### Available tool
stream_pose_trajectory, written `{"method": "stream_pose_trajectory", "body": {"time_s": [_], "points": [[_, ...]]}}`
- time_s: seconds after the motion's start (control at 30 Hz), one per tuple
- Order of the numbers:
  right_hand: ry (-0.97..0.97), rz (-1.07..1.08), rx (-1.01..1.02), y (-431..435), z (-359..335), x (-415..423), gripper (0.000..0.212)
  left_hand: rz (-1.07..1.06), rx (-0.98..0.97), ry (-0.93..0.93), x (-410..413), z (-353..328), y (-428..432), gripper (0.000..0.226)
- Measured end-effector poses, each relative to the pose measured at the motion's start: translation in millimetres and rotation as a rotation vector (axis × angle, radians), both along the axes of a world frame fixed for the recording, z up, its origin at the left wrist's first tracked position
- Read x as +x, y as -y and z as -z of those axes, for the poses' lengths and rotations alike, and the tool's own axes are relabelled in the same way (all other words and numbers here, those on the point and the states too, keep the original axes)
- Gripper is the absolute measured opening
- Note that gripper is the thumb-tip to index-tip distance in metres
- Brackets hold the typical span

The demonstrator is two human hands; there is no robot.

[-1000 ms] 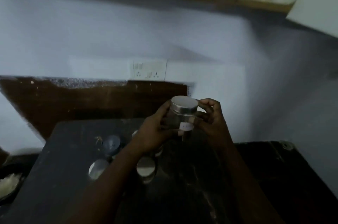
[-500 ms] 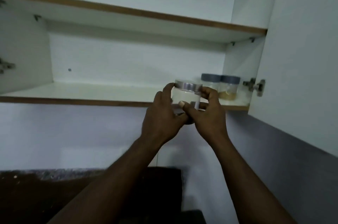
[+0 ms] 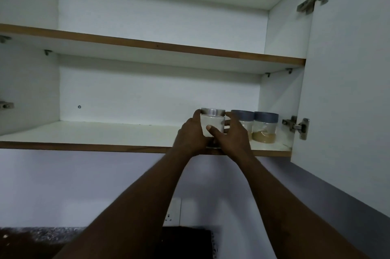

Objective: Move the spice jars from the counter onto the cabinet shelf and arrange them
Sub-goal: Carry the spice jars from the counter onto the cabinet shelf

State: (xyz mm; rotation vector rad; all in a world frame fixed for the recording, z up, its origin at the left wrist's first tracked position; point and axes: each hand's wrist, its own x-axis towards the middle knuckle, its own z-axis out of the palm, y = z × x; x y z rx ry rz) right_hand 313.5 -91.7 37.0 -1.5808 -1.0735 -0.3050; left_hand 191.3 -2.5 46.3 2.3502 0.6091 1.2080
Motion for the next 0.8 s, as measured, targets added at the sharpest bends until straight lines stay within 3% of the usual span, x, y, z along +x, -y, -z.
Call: {"method": "stream_pose_trajectory", "body": {"time_s": [0.1, 0.3, 0.53, 0.8], "points": [[-0.012, 0.021, -0.055, -10, -1, 11, 0.075, -0.042, -0.098, 0.003, 16, 3, -10, 0.080], [0.024, 0.164, -0.104, -23, -2, 25, 0.075, -0.123, -0.246, -0.212, 44, -8, -29, 0.075], [-0.007, 0.317, -0.144, -35, 0, 32, 0.059, -0.340, -0.126, -0.332, 71, -2, -33, 0.062], [0.005, 0.394, -0.046, -35, 7, 26, 0.050, -0.337, -0.119, -0.362, 73, 0, -28, 0.058]]}}
